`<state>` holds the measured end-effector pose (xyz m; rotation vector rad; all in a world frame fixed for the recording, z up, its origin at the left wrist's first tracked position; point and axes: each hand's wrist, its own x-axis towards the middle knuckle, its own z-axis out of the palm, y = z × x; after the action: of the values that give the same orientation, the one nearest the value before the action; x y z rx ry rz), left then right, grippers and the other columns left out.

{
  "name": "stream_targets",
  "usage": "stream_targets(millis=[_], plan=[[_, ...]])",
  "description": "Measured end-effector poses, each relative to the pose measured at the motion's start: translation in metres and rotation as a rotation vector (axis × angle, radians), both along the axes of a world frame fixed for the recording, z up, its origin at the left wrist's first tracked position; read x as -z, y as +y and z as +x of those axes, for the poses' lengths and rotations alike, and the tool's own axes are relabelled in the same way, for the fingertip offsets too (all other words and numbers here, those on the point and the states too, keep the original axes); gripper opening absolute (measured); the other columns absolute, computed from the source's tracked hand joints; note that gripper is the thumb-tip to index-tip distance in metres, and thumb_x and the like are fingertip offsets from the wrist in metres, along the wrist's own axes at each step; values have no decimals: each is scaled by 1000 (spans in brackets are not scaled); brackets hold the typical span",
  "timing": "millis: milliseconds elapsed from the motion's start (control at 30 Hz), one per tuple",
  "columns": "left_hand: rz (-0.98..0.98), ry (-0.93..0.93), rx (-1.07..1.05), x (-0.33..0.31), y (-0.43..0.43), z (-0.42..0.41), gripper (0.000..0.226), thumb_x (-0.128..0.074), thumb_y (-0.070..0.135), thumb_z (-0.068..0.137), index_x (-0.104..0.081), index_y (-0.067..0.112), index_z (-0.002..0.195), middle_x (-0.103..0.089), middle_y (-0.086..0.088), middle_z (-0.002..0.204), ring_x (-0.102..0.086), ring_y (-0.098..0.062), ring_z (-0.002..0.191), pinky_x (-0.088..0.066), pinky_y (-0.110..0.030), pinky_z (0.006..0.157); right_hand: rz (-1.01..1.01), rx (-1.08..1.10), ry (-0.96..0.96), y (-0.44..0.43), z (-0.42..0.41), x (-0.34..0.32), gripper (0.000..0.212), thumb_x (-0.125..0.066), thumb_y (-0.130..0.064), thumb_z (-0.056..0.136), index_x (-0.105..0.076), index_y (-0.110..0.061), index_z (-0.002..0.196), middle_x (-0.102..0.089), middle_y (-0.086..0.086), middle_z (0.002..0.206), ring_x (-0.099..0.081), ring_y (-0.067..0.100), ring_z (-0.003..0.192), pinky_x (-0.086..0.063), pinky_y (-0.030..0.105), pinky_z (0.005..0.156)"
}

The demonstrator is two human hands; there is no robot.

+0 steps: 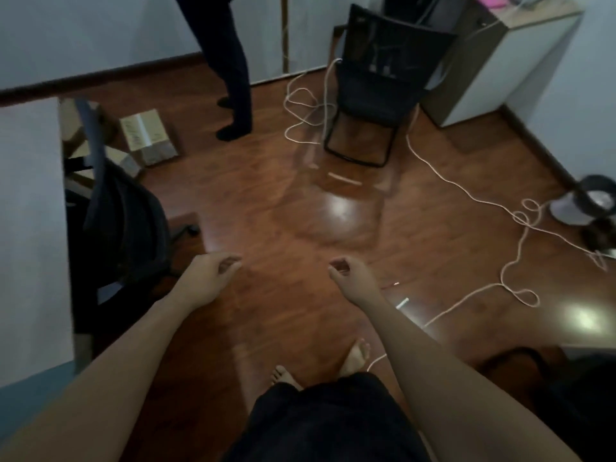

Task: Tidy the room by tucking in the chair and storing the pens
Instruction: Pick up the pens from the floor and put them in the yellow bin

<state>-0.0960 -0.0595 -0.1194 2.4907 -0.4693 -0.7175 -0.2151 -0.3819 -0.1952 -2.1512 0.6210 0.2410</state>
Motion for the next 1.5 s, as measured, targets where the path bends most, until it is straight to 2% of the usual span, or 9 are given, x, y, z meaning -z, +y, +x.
stream_targets(millis=[200, 333, 533, 633, 733, 967, 1033, 1133, 1500], plan=[[33, 20, 138, 2, -97, -19, 41, -56, 38, 111, -61, 23, 149, -69, 0, 141, -68, -21, 122, -54, -42, 105, 24, 198, -34, -72, -43, -10, 19, -77, -21, 94, -77, -12, 110, -80, 7, 101, -75, 18, 91, -56, 32, 91], [14, 18, 157, 2, -167, -37, 26, -59, 38, 109, -61, 40, 135, -73, 2, 132, -71, -18, 112, -57, -41, 98, 4, 249, -14, -143, -80, -7, 19, -75, -22, 95, -76, -13, 111, -78, 4, 100, -67, 11, 83, -50, 23, 82], [-17, 49, 119, 0, -278, -76, 24, -62, 39, 108, -64, 39, 131, -73, 3, 130, -73, -19, 111, -57, -38, 92, 26, 273, 58, -260, -139, 10, 20, -74, -29, 94, -75, -17, 110, -77, 0, 98, -73, 19, 94, -61, 41, 87], [-35, 71, 108, 2, -330, -89, 29, -62, 38, 108, -68, 32, 135, -73, 5, 132, -72, -16, 111, -52, -31, 91, 29, 282, 55, -310, -160, 13, 21, -74, -27, 95, -75, -15, 112, -77, 1, 98, -74, 19, 94, -58, 31, 83], [-34, 94, 129, 4, -381, -97, 31, -63, 37, 107, -70, 27, 135, -74, 7, 128, -68, -11, 108, -52, -30, 91, 38, 305, 73, -351, -176, 17, 19, -73, -24, 96, -75, -13, 112, -73, -3, 93, -69, 13, 86, -43, 5, 65], [1, 115, 259, 17, -482, -82, 31, -63, 37, 106, -73, 25, 134, -77, 6, 127, -73, -16, 115, -57, -32, 95, 46, 414, 118, -406, -186, 31, 18, -74, -20, 96, -76, -9, 111, -69, -1, 91, -63, 11, 80, -39, -2, 64], [-6, 121, 309, 26, -507, -71, 31, -63, 36, 106, -74, 23, 133, -78, 5, 126, -74, -17, 114, -59, -38, 98, 30, 451, 130, -416, -184, 33, 20, -74, -25, 96, -75, -13, 112, -71, -3, 93, -64, 12, 84, -43, 3, 69], [-18, 148, 369, 43, -544, -53, 29, -64, 35, 106, -75, 23, 130, -79, 4, 122, -75, -16, 108, -59, -40, 98, 50, 533, 139, -430, -183, 35, 21, -75, -29, 96, -75, -16, 112, -73, -4, 97, -68, 12, 87, -56, 29, 88], [18, 243, 518, 95, -647, -17, 24, -68, 27, 102, -79, 20, 122, -82, 1, 113, -76, -13, 105, -51, -24, 88, 46, 608, 182, -496, -168, 50, 18, -73, -33, 95, -77, -20, 107, -77, -9, 98, -72, 11, 94, -59, 38, 94]])
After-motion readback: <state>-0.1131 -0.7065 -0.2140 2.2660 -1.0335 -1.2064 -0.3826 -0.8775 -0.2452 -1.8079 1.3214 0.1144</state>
